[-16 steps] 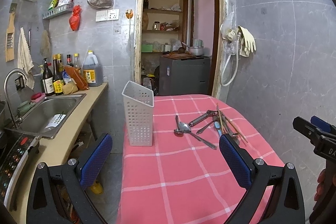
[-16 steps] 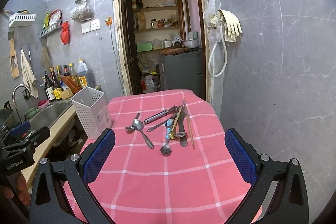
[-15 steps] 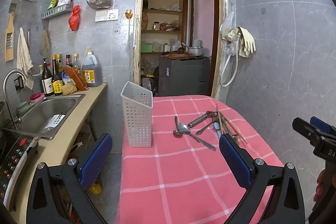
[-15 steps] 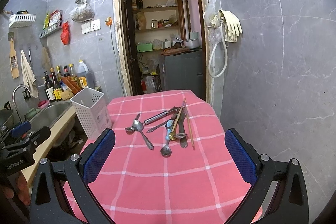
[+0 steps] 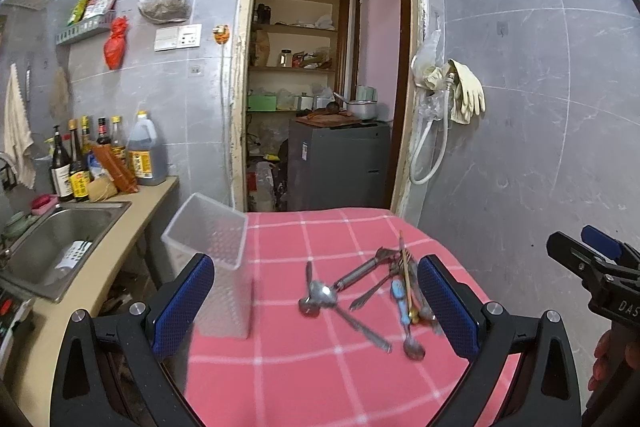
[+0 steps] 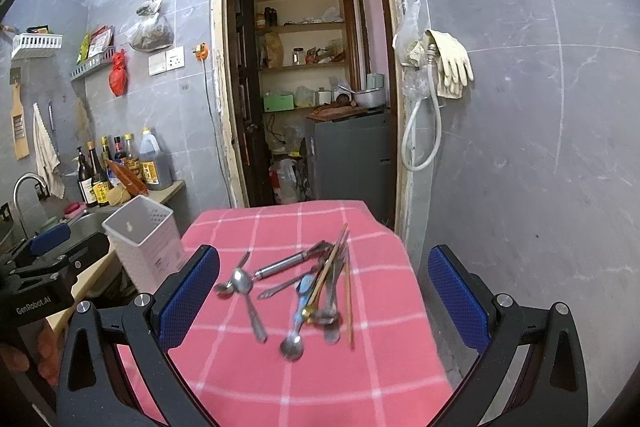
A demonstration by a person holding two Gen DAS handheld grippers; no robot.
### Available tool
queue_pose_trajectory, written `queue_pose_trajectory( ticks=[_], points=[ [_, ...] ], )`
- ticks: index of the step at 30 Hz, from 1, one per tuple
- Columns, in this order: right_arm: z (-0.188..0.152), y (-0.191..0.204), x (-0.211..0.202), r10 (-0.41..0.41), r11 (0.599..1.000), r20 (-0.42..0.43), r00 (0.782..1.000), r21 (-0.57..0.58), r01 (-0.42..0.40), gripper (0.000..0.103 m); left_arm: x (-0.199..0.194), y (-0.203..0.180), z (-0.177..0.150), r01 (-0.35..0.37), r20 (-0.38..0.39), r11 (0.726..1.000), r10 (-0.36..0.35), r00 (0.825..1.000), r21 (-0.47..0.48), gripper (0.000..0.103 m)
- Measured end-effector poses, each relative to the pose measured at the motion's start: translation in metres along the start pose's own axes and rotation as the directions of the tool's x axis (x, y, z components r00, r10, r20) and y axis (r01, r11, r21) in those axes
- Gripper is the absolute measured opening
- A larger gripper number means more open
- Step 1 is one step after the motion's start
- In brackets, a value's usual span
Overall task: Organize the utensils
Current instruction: 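Move both tools down toward the pile of utensils on the tablecloth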
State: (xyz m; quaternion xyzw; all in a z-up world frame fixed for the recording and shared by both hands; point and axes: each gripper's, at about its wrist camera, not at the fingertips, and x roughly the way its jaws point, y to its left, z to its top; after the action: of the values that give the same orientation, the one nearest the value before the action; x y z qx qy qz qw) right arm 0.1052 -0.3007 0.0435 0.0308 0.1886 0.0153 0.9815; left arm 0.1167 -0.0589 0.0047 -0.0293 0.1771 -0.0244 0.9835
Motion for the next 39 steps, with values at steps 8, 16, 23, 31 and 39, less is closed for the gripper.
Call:
queue_pose_trajectory(
  ticks=[8,16,23,31,39],
  points=[
    [0.015,-0.035,0.079,0.066,0.998,-0.038,0.997,-0.001,-0.066,0.102,0.072,-0.024,0.008,0.023,-0.063,1.000,-0.023,0.998,-0.001,0.102],
    [0.001,-0.060,0.162,0.174,0.985,-0.141,0.974,0.027,-0.172,0.102,0.149,-0.034,-0.018,-0.035,-0.188,0.998,0.024,0.982,-0.052,0.102],
    [-0.031,-0.065,0.229,0.284,0.959,-0.247,0.927,0.064,-0.277,0.082,0.196,-0.029,-0.043,-0.071,-0.276,0.992,0.038,0.960,-0.109,0.083],
    [-0.060,-0.058,0.295,0.366,0.930,-0.348,0.863,0.163,-0.329,0.070,0.239,-0.012,-0.063,-0.099,-0.367,0.972,0.014,0.930,-0.212,0.066],
    [-0.077,-0.041,0.339,0.403,0.915,-0.454,0.795,0.232,-0.331,0.064,0.269,0.008,-0.078,-0.104,-0.445,0.939,-0.056,0.894,-0.326,0.054]
  ],
)
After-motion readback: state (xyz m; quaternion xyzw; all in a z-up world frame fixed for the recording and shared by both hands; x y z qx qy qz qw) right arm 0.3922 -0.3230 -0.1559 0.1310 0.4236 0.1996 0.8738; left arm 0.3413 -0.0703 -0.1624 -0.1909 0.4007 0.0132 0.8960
